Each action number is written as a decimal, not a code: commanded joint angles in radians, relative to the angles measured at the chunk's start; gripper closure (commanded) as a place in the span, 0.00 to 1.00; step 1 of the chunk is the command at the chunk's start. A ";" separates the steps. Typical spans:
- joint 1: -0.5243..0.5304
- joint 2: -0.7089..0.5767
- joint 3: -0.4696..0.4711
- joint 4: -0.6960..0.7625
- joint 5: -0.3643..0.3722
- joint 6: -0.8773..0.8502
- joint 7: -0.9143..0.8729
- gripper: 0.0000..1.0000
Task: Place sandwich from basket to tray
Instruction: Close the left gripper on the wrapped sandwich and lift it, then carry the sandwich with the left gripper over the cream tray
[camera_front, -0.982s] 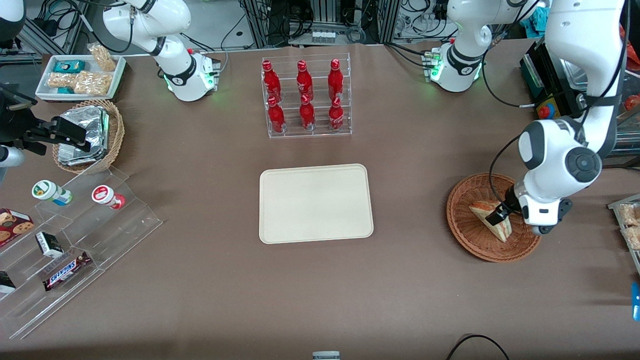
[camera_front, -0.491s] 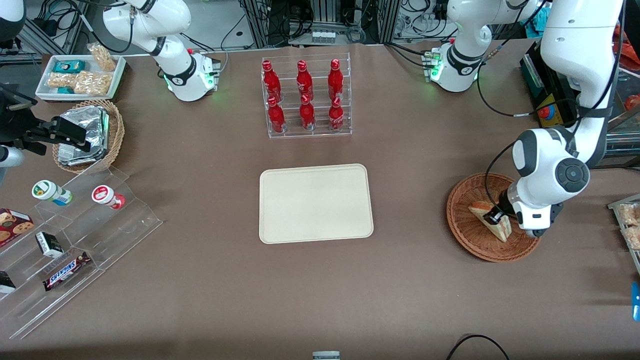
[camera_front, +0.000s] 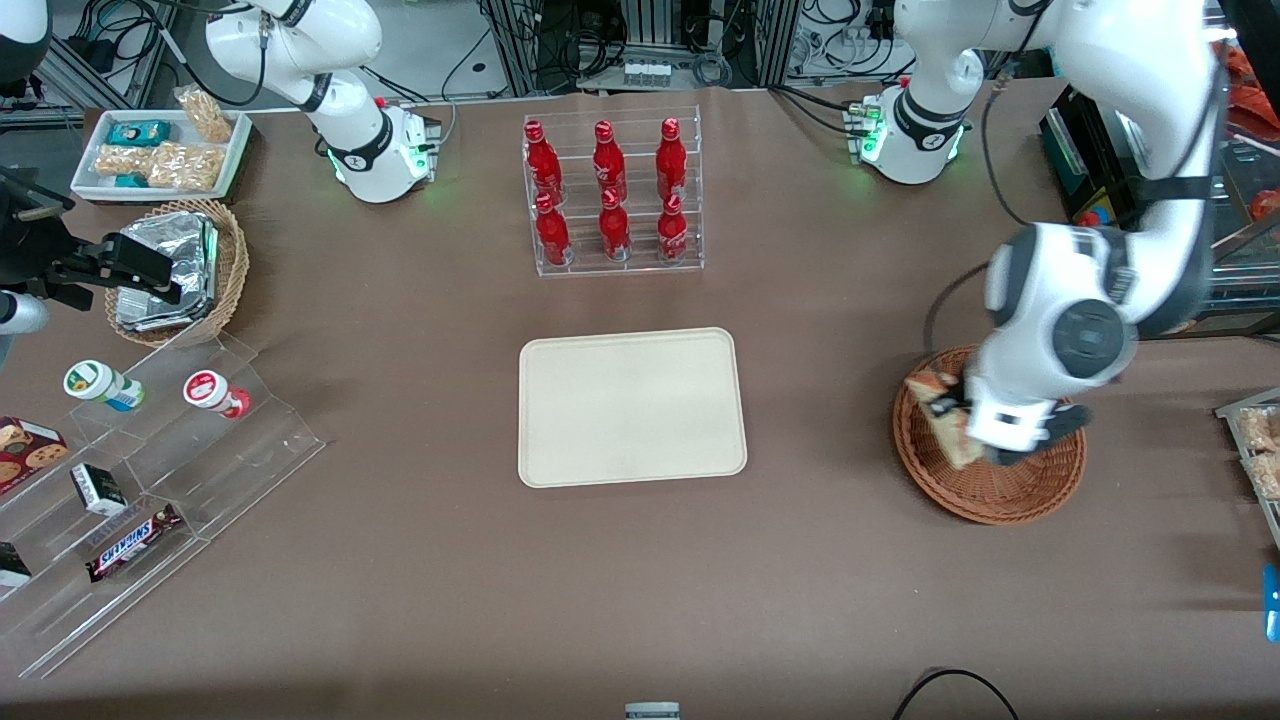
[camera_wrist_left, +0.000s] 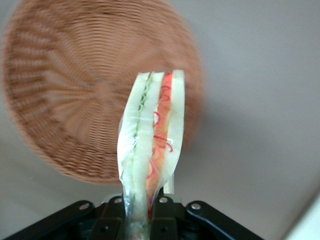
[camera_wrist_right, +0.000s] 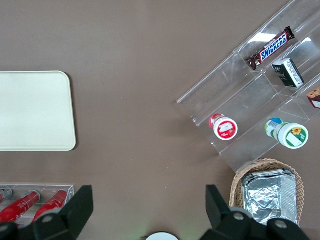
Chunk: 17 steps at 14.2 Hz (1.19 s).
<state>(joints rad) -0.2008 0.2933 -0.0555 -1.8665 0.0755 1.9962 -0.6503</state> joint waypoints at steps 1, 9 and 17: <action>-0.142 0.084 0.003 0.102 -0.008 -0.007 -0.001 0.95; -0.458 0.406 0.003 0.448 -0.117 0.106 -0.267 1.00; -0.595 0.513 0.005 0.534 -0.080 0.170 -0.364 1.00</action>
<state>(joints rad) -0.7718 0.7830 -0.0668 -1.3702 -0.0216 2.1740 -0.9909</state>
